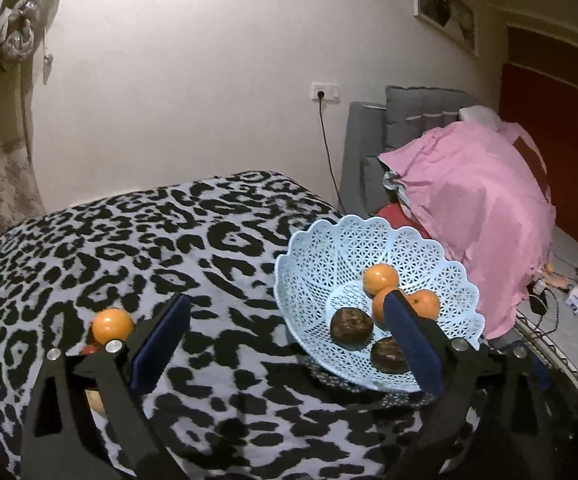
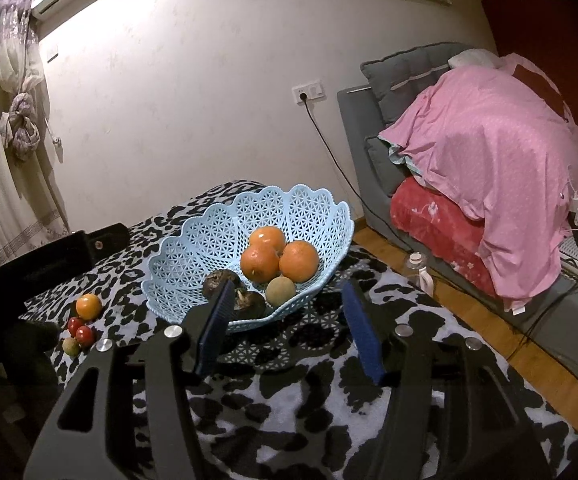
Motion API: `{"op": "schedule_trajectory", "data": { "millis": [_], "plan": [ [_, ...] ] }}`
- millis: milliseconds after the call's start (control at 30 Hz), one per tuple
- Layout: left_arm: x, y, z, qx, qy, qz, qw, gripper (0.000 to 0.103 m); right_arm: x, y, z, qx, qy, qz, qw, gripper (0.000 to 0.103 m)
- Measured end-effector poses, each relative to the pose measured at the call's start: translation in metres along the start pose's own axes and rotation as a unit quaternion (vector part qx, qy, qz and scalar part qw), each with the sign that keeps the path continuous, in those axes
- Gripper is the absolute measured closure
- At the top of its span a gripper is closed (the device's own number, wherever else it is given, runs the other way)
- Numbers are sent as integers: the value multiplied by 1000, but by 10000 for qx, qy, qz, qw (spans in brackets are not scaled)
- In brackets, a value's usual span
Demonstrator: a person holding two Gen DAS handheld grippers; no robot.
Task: Organize fruits
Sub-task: 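Move the left tool back to the remaining fruits on the bed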
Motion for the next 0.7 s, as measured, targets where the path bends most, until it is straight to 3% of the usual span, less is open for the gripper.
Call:
{"op": "schedule_trajectory", "data": {
  "millis": [300,700],
  "plan": [
    [-15,-2,-26,-83,436,61,9990,5,-1,0,0,-30,-21,-29,10000,43],
    [-36,-11,-110,-582,1111,-25,9921,5,1,0,-2,-119,-61,-91,9999,40]
  ]
}}
Point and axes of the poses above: each gripper's, at about its wrist camera, not at the fingertips, and x roughly the way its jaws point, z to its right, y to its top, the point moved 3 cm from there along x, roughly the way its jaws point, and after that the axes turned 3 degrees about -x, right-handed, at the moved point
